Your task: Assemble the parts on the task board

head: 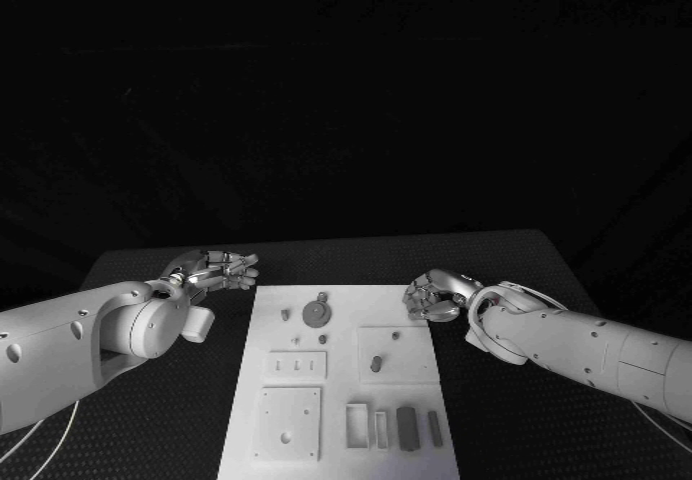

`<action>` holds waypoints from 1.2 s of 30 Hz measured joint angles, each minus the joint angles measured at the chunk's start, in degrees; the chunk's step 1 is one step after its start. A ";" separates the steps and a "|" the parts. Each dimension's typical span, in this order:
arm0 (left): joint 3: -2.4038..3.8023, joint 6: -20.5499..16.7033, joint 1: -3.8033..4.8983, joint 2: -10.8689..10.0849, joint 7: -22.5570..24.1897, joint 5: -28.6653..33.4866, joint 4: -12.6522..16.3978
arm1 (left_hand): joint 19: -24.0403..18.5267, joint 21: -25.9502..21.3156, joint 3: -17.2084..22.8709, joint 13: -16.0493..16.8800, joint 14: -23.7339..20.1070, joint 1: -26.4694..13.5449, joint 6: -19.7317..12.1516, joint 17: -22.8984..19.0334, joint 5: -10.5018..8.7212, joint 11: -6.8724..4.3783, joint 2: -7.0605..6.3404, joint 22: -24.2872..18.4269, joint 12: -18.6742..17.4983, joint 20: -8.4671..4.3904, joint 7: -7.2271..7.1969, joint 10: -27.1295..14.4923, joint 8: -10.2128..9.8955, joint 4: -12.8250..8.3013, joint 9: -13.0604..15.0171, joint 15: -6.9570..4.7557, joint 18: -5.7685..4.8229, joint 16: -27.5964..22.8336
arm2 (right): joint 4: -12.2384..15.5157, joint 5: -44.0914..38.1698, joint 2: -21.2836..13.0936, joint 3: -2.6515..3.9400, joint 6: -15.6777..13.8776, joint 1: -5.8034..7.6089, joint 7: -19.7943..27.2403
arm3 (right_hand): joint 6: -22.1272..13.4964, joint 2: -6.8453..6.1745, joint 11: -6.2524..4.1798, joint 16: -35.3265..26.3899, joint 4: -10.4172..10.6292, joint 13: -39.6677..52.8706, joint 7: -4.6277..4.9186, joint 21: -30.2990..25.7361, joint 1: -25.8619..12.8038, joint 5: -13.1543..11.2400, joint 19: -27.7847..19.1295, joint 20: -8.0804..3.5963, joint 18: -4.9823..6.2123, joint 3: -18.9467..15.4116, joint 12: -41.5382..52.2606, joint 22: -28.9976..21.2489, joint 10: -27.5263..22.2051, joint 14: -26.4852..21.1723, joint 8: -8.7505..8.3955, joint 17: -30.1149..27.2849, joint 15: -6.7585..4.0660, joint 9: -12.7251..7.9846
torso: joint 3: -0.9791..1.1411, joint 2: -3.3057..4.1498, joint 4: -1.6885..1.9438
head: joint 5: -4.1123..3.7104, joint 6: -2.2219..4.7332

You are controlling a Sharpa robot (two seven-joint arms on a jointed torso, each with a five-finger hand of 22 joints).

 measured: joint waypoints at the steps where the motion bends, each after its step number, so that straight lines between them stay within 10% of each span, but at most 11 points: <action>1: 0.00 0.01 0.00 0.00 0.00 0.00 0.00 | 0.00 0.00 0.00 0.00 0.00 0.00 0.00 0.00 0.00 0.00 0.00 0.00 0.00 0.00 0.00 0.00 0.00 0.00 0.00 0.00 0.00 0.00 | -0.01 0.00 0.01 0.00 -0.04 0.00 -0.01 | 0.20 0.00 -0.02 0.00 0.00 0.00 -0.19 0.00 0.00 0.00 0.00 0.00 -0.01 0.00 0.00 0.00 0.02 0.08 0.19 0.04 -0.08 0.01 | -0.01 0.00 0.00 | 0.02 -0.01; 16: 0.00 0.08 -0.01 -0.14 0.00 0.00 0.04 | 0.00 0.00 0.00 -0.01 0.00 0.00 0.00 0.01 0.00 0.00 0.00 0.00 0.00 0.00 0.00 0.00 0.00 0.00 0.05 0.00 0.00 0.00 | 0.00 -1.34 0.12 -0.02 -0.56 -0.08 -0.24 | 4.21 1.79 -1.78 0.29 1.44 -0.23 -3.30 0.53 0.97 -0.52 0.74 -0.52 1.29 4.11 0.51 -0.02 0.31 0.12 2.90 0.28 -1.69 1.26 | 0.01 -0.02 -0.03 | -0.01 0.03; 31: 0.00 0.06 -0.01 -0.13 -0.29 -0.49 0.43 | 0.00 0.00 0.00 -0.02 0.00 0.00 0.00 -0.04 0.00 0.30 0.00 0.00 -0.23 0.00 0.00 -0.31 -0.22 0.00 0.08 0.00 0.00 0.27 | 1.51 -1.71 -0.39 -0.06 -1.82 -0.19 -1.38 | 4.86 2.07 -2.30 0.55 0.95 -0.30 -3.92 0.91 0.82 -0.56 1.07 -0.82 1.58 3.92 0.51 -0.03 0.81 0.48 3.88 0.42 -2.17 1.26 | 0.00 -0.03 0.01 | -0.02 0.46; 36: 0.19 -0.09 -0.01 -0.48 -0.76 -4.60 0.92 | 1.24 0.23 -0.33 0.86 2.74 -0.85 3.64 0.38 -0.13 -1.05 0.47 0.00 0.89 -0.81 -1.19 2.50 0.96 0.01 1.05 -1.50 -0.11 2.22 | 1.95 -1.91 -0.15 1.21 -2.01 -0.13 -2.77 | 5.03 2.23 -2.50 0.55 1.26 -0.42 -4.09 1.14 -0.20 -0.56 1.17 -0.76 1.69 2.99 0.50 -0.03 1.02 0.38 3.88 0.42 -2.39 1.26 | -0.03 -0.05 -0.07 | 0.07 0.80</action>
